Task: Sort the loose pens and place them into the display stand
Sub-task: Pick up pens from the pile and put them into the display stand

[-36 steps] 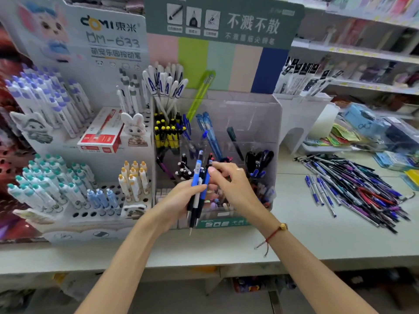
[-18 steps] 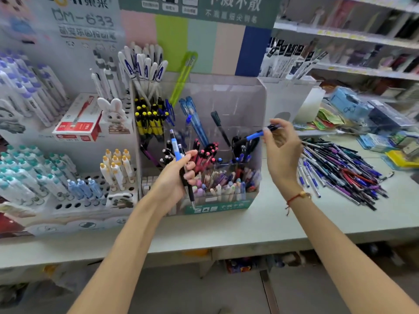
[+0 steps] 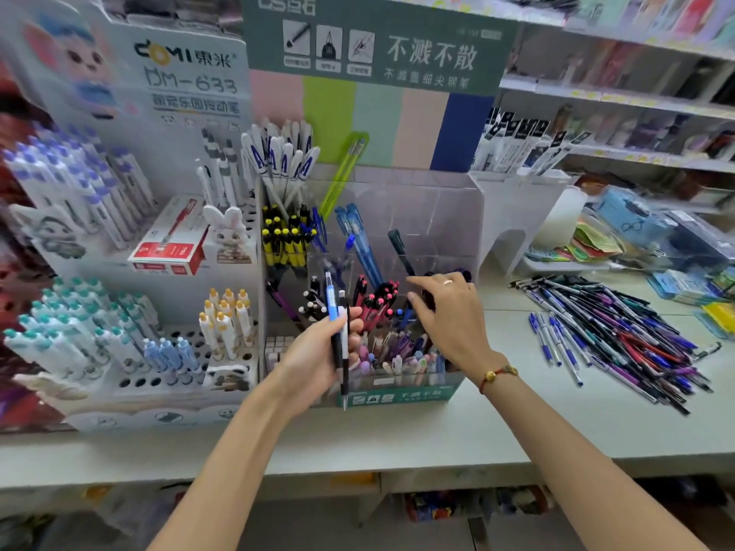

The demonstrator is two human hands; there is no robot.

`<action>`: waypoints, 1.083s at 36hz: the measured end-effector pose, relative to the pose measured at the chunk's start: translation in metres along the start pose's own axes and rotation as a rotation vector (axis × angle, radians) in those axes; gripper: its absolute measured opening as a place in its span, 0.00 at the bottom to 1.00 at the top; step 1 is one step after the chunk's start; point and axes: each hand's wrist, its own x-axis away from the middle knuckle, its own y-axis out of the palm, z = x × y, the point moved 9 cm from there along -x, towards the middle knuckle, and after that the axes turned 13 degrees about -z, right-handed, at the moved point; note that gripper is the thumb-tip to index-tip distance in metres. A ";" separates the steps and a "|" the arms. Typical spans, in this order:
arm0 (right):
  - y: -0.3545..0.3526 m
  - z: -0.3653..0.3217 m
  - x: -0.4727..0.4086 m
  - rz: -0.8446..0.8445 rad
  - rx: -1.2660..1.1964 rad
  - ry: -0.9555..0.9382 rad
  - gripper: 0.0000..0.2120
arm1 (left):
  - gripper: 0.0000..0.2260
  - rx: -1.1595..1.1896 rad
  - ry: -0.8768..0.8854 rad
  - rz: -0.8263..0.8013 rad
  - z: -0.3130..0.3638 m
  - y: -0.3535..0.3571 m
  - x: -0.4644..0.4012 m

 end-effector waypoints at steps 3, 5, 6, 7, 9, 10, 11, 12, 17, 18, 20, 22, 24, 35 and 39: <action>-0.015 -0.013 0.006 0.021 -0.280 0.037 0.11 | 0.10 -0.184 -0.038 0.005 0.000 0.000 -0.002; -0.008 -0.027 0.008 -0.117 -0.543 0.044 0.12 | 0.09 -0.323 -0.076 -0.001 -0.001 0.001 -0.007; -0.003 -0.034 0.009 -0.198 -0.639 0.052 0.13 | 0.09 -0.410 -0.092 -0.010 -0.001 0.004 -0.009; 0.002 -0.039 0.011 -0.259 -0.693 0.057 0.14 | 0.09 -0.514 -0.100 -0.030 -0.001 0.008 -0.011; 0.004 -0.041 0.013 -0.280 -0.703 0.061 0.10 | 0.08 -0.668 -0.121 -0.084 -0.004 0.020 -0.014; 0.001 -0.037 0.013 -0.248 -0.714 0.068 0.07 | 0.08 -0.694 -0.134 -0.096 -0.006 0.023 -0.017; -0.002 -0.031 0.014 -0.214 -0.765 0.087 0.04 | 0.07 -0.695 -0.142 -0.098 -0.008 0.025 -0.019; -0.004 -0.024 0.016 -0.191 -0.854 0.119 0.04 | 0.08 -0.690 -0.154 -0.080 -0.008 0.024 -0.022; -0.031 0.040 0.024 0.175 -1.409 0.343 0.05 | 0.14 -0.452 -0.104 0.062 0.000 0.002 -0.035; -0.042 0.054 0.025 0.265 -1.304 0.359 0.05 | 0.14 -0.363 -0.056 0.111 0.004 -0.002 -0.035; -0.055 0.068 0.024 0.362 -1.006 0.340 0.04 | 0.13 -0.266 0.045 0.214 0.011 -0.009 -0.032; -0.055 0.066 0.021 0.385 -0.851 0.287 0.06 | 0.12 -0.290 0.127 0.260 0.016 -0.011 -0.027; -0.049 0.056 0.018 0.369 -0.747 0.223 0.10 | 0.11 -0.309 0.194 0.257 0.020 -0.010 -0.022; 0.023 0.004 0.010 0.089 0.025 -0.019 0.09 | 0.07 -0.571 0.538 0.435 0.088 -0.028 0.030; 0.034 0.004 0.016 0.070 0.093 0.025 0.14 | 0.04 -0.722 0.594 0.432 0.106 -0.021 0.040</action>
